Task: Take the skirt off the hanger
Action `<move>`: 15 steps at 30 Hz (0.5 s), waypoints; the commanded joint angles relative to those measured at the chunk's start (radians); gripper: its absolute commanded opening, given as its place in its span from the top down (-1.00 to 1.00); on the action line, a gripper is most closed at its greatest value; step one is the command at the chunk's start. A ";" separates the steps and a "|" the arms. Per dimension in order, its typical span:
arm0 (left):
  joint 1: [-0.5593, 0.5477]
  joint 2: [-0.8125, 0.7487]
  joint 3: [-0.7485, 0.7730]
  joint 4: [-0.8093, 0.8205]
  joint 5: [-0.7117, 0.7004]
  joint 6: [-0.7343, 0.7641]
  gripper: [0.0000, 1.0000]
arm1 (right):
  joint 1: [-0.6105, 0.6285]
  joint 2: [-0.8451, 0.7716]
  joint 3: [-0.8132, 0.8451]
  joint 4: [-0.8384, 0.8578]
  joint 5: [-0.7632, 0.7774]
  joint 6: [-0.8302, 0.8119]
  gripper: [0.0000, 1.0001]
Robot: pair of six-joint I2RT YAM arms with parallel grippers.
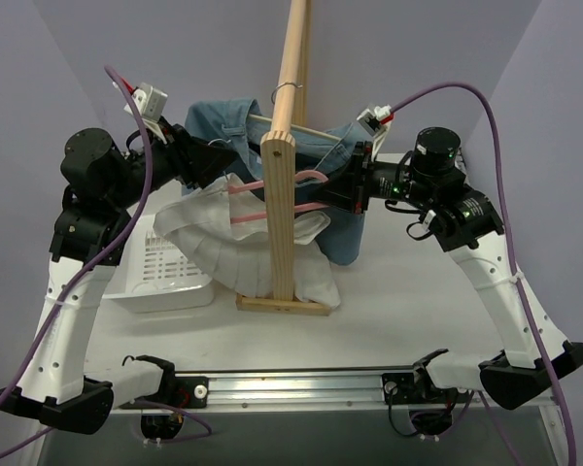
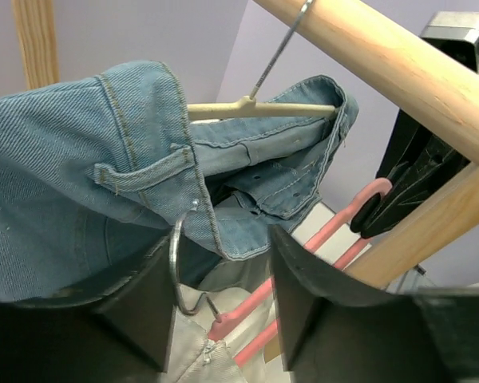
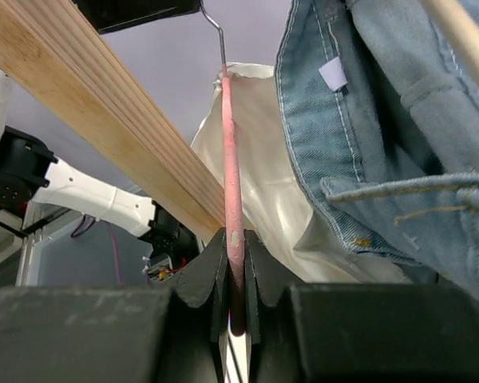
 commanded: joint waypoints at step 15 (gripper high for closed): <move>-0.020 -0.177 -0.077 -0.059 -0.389 0.060 -0.88 | -0.012 -0.099 -0.138 0.231 0.200 0.183 1.00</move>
